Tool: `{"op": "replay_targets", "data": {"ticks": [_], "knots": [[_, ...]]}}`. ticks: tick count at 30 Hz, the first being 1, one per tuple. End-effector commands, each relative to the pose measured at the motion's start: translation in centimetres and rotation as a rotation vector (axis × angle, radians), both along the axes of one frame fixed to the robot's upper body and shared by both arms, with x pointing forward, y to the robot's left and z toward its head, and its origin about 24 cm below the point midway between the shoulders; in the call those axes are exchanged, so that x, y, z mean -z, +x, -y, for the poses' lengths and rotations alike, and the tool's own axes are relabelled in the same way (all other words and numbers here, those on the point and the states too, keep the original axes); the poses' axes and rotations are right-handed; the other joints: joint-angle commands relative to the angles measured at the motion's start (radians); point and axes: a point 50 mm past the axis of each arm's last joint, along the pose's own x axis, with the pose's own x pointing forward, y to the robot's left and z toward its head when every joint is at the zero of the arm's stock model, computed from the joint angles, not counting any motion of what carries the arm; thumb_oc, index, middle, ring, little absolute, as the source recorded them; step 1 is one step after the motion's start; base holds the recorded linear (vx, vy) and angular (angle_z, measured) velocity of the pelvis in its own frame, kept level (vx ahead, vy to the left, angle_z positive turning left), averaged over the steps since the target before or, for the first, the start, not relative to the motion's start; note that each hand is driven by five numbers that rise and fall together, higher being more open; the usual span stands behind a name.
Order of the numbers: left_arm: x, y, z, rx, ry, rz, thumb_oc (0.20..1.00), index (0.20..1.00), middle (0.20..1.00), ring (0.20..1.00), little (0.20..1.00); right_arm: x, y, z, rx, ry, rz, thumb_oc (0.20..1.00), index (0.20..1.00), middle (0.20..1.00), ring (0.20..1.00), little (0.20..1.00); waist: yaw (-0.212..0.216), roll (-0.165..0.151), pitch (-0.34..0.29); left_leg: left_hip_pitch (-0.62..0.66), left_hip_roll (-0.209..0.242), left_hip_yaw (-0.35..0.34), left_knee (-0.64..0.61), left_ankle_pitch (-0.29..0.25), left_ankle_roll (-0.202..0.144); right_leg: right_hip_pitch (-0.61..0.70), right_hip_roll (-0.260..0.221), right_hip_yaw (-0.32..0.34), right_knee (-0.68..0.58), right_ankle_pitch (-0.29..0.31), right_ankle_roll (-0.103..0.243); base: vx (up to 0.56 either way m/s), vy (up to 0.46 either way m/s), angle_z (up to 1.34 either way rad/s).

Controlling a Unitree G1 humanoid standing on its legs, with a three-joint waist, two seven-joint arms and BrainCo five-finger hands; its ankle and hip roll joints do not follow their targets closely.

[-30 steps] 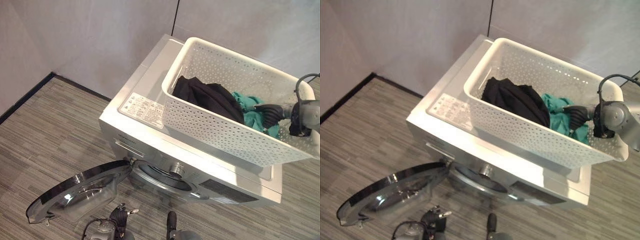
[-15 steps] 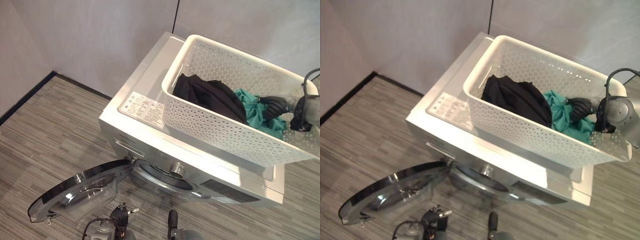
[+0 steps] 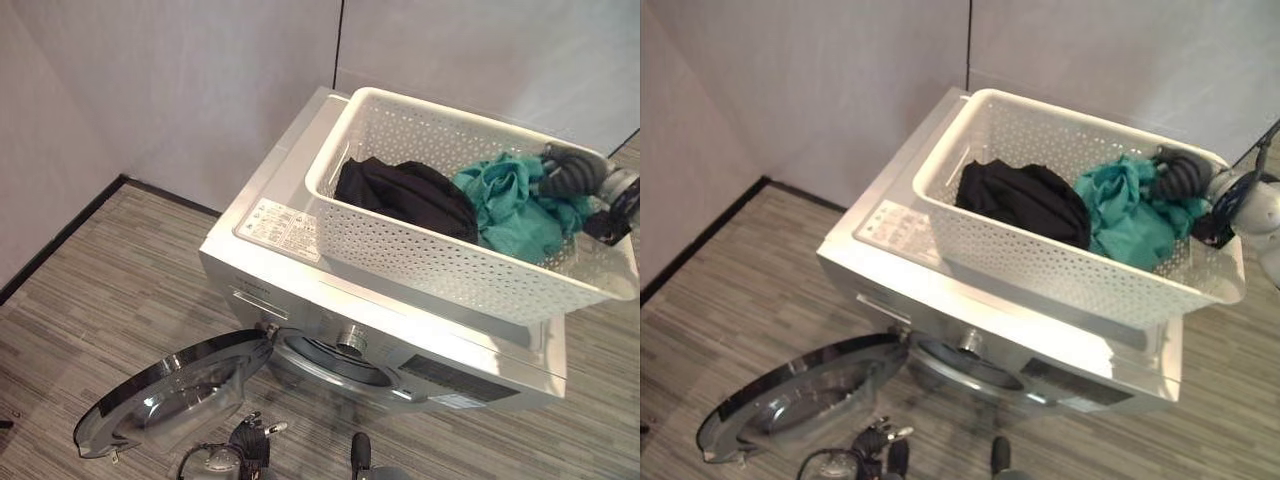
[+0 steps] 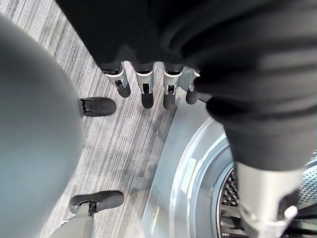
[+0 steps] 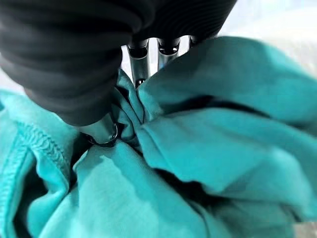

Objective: Grab the laundry basket,head to the washer,open it,put in the laundry and shut it.

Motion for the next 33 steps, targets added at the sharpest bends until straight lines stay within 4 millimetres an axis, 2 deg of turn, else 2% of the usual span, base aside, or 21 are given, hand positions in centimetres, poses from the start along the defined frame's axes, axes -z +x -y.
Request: {"op": "replay_targets", "data": {"ticks": [1, 4, 5, 9, 10, 11, 12, 14, 15, 23, 28, 33], "knots": [[0.2, 0.0, 0.1, 0.099, 0.052, -0.019, 1.000, 1.000, 1.000, 1.000, 1.000, -5.2, -1.2, -0.7, -0.081, 0.175, 0.280, 0.200, 0.200, 0.200, 0.200, 0.200, 0.014, -0.060, -0.050, 0.057, 0.030, 0.035, 0.005, -0.064, -0.020, 0.021, -0.069, -0.018, 0.064, -0.068, 0.052, 0.00, 0.000, 0.00], [0.3, -0.2, 0.3, 0.118, 0.062, -0.024, 1.000, 1.000, 1.000, 1.000, 1.000, -6.3, -1.7, -1.3, -0.130, 0.300, 0.402, 0.200, 0.200, 0.200, 0.200, 0.200, 0.014, -0.051, -0.063, 0.071, 0.025, 0.038, 0.005, -0.073, -0.015, 0.030, -0.074, -0.017, 0.068, -0.072, 0.053, 0.02, 0.013, -0.01], [0.3, -0.2, 0.3, 0.124, 0.076, -0.029, 1.000, 1.000, 1.000, 1.000, 1.000, -7.0, -1.7, -2.6, -0.172, 0.348, 0.489, 0.200, 0.200, 0.200, 0.200, 0.200, 0.013, -0.044, -0.068, 0.078, 0.021, 0.041, 0.005, -0.077, -0.011, 0.032, -0.076, -0.013, 0.071, -0.073, 0.052, 0.00, 0.000, 0.00], [0.3, 0.1, 0.5, 0.127, 0.089, -0.021, 1.000, 1.000, 1.000, 1.000, 1.000, -6.9, -2.0, -4.1, -0.239, 0.465, 0.584, 0.200, 0.200, 0.200, 0.200, 0.200, 0.013, -0.035, -0.073, 0.093, 0.016, 0.045, 0.005, -0.086, -0.005, 0.040, -0.080, -0.007, 0.073, -0.076, 0.053, 0.02, 0.015, -0.10], [0.1, 0.6, 0.8, 0.133, 0.099, -0.001, 1.000, 1.000, 1.000, 1.000, 1.000, -7.1, -2.0, -4.9, -0.248, 0.507, 0.655, 0.200, 0.200, 0.200, 0.200, 0.200, 0.017, -0.028, -0.076, 0.097, 0.012, 0.045, 0.005, -0.089, -0.001, 0.044, -0.082, -0.006, 0.076, -0.077, 0.052, 0.00, 0.009, -0.03], [0.1, 0.6, 0.7, 0.133, 0.101, -0.002, 1.000, 1.000, 1.000, 1.000, 1.000, -7.0, -2.1, -4.9, -0.246, 0.508, 0.656, 0.200, 0.200, 0.200, 0.200, 0.200, 0.017, -0.029, -0.076, 0.098, 0.012, 0.045, 0.005, -0.089, -0.001, 0.045, -0.082, -0.005, 0.076, -0.077, 0.052, 0.01, 0.017, -0.05], [0.0, 0.9, 0.8, 0.123, 0.102, 0.011, 1.000, 1.000, 1.000, 1.000, 1.000, -6.6, -2.2, -5.8, -0.277, 0.532, 0.675, 0.200, 0.200, 0.200, 0.200, 0.200, 0.018, -0.023, -0.079, 0.103, 0.008, 0.046, 0.005, -0.092, 0.003, 0.047, -0.083, -0.003, 0.078, -0.079, 0.052, 0.00, 0.000, 0.00], [-0.1, 1.0, 0.9, 0.126, 0.106, 0.018, 1.000, 1.000, 1.000, 1.000, 1.000, -6.3, -2.1, -5.9, -0.266, 0.536, 0.684, 0.200, 0.200, 0.200, 0.200, 0.200, 0.021, -0.023, -0.081, 0.106, 0.006, 0.046, 0.005, -0.094, 0.004, 0.050, -0.084, -0.003, 0.079, -0.080, 0.051, 0.00, 0.000, 0.00], [-0.2, 1.3, 1.1, 0.125, 0.102, 0.033, 1.000, 1.000, 1.000, 1.000, 1.000, -6.2, -2.3, -6.8, -0.286, 0.526, 0.693, 0.200, 0.200, 0.200, 0.200, 0.200, 0.023, -0.020, -0.081, 0.110, 0.003, 0.045, 0.005, -0.095, 0.008, 0.055, -0.085, -0.003, 0.080, -0.082, 0.051, 0.00, 0.000, 0.00], [-1.1, 3.0, 1.4, 0.097, 0.105, 0.122, 1.000, 1.000, 1.000, 1.000, 1.000, -5.8, -3.2, -8.2, -0.324, 0.626, 0.806, 0.200, 0.200, 0.200, 0.200, 0.200, 0.031, -0.012, -0.083, 0.107, -0.007, 0.040, 0.005, -0.091, 0.018, 0.051, -0.091, -0.002, 0.078, -0.072, 0.050, -0.01, 0.002, 0.00], [-1.7, 3.8, 1.8, 0.096, 0.111, 0.178, 1.000, 1.000, 1.000, 1.000, 1.000, -5.6, -4.5, -9.4, -0.357, 0.679, 0.909, 0.200, 0.200, 0.200, 0.200, 0.200, 0.033, -0.007, -0.081, 0.111, -0.011, 0.043, 0.005, -0.096, 0.024, 0.054, -0.094, 0.001, 0.077, -0.071, 0.051, 0.00, 0.000, 0.00], [-2.4, 4.6, 2.1, 0.099, 0.109, 0.232, 1.000, 1.000, 1.000, 1.000, 1.000, -5.8, -5.3, -9.6, -0.357, 0.698, 0.967, 0.200, 0.200, 0.200, 0.200, 0.200, 0.034, -0.006, -0.084, 0.113, -0.015, 0.042, 0.005, -0.098, 0.027, 0.057, -0.097, 0.002, 0.076, -0.070, 0.052, 0.00, 0.000, 0.00]]}}
